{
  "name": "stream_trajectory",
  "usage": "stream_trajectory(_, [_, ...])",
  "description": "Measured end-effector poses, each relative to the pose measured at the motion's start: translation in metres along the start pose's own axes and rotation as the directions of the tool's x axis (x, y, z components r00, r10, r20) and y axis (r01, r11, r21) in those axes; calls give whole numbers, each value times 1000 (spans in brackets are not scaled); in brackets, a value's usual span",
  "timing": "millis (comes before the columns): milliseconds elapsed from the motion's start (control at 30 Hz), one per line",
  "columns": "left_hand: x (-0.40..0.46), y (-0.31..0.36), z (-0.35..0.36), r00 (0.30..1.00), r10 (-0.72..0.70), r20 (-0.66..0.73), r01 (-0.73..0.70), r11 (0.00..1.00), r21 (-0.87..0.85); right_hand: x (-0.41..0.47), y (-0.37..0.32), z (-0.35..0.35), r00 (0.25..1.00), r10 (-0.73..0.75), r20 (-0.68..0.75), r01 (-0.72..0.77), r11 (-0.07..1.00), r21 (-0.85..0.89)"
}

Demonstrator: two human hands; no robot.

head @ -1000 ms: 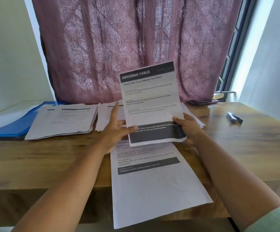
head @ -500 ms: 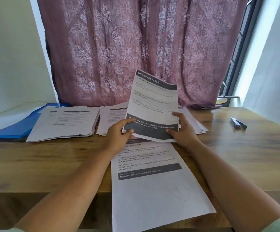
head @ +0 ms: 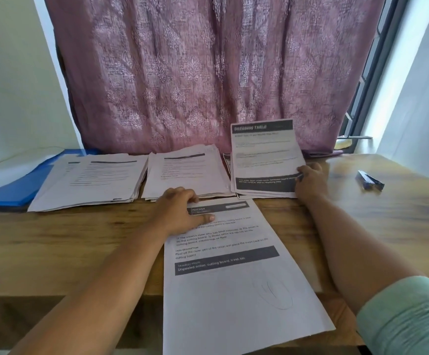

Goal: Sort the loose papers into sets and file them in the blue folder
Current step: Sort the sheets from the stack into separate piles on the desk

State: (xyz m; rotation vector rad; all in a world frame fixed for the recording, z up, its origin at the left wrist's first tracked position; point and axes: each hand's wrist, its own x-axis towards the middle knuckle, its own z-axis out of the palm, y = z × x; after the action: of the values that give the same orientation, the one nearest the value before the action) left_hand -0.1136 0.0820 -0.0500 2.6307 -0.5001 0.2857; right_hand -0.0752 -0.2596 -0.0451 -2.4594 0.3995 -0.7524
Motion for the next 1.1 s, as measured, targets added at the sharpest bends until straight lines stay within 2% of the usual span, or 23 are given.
stream_trajectory(100, [-1, 1, -1, 999, -18, 26, 18, 1000, 22, 7, 4, 7, 999, 18, 52, -15, 998, -59])
stream_trajectory(167, [-1, 2, -2, 999, -32, 36, 32, 999, 18, 9, 5, 10, 998, 1, 69, 10, 986, -167])
stream_trajectory(233, [0, 1, -2, 998, -41, 45, 40, 999, 7, 8, 1, 9, 995, -86, 52, 98, 947, -305])
stream_trajectory(300, [0, 1, -3, 998, -42, 57, 41, 999, 4, 6, -5, 8, 977, -211, 42, 212, 916, -340])
stream_trajectory(367, [1, 1, -3, 997, -37, 62, 36, 999, 8, 4, -10, 12, 937, -305, 171, 345, 884, -315])
stream_trajectory(433, [2, 0, -2, 998, -30, 58, 30, 999, 11, 0, -14, 16, 876, -259, 407, 397, 866, -305])
stream_trajectory(467, [2, 0, -2, 998, -26, 58, 26, 1000, 10, -1, -15, 16, 857, -220, 466, 389, 870, -304])
stream_trajectory(500, [2, -1, -2, 998, -22, 59, 22, 1000, 8, -2, -14, 16, 859, -211, 466, 375, 879, -293])
stream_trajectory(633, [2, -5, -1, 1000, -5, 23, 6, 1000, -15, -12, -17, 6, 926, -266, 268, 307, 943, -125])
stream_trajectory(733, [2, -7, 0, 999, 20, -28, -20, 1000, -8, -28, -31, -1, 968, -195, 160, 178, 977, 115])
stream_trajectory(800, [2, -8, 0, 998, 35, -49, -36, 999, -15, -41, -43, -3, 978, -126, 163, 73, 952, 298])
stream_trajectory(867, [2, -9, -1, 996, 43, -78, -45, 998, -32, -54, -54, -4, 971, -130, 202, 40, 917, 396])
stream_trajectory(967, [1, -10, -4, 992, 38, -124, -46, 997, -61, -71, -64, -2, 948, -170, 268, 56, 920, 387])
stream_trajectory(1100, [-3, -12, -7, 990, 25, -141, -37, 996, -81, -81, -63, -4, 942, -130, 308, -7, 913, 407])
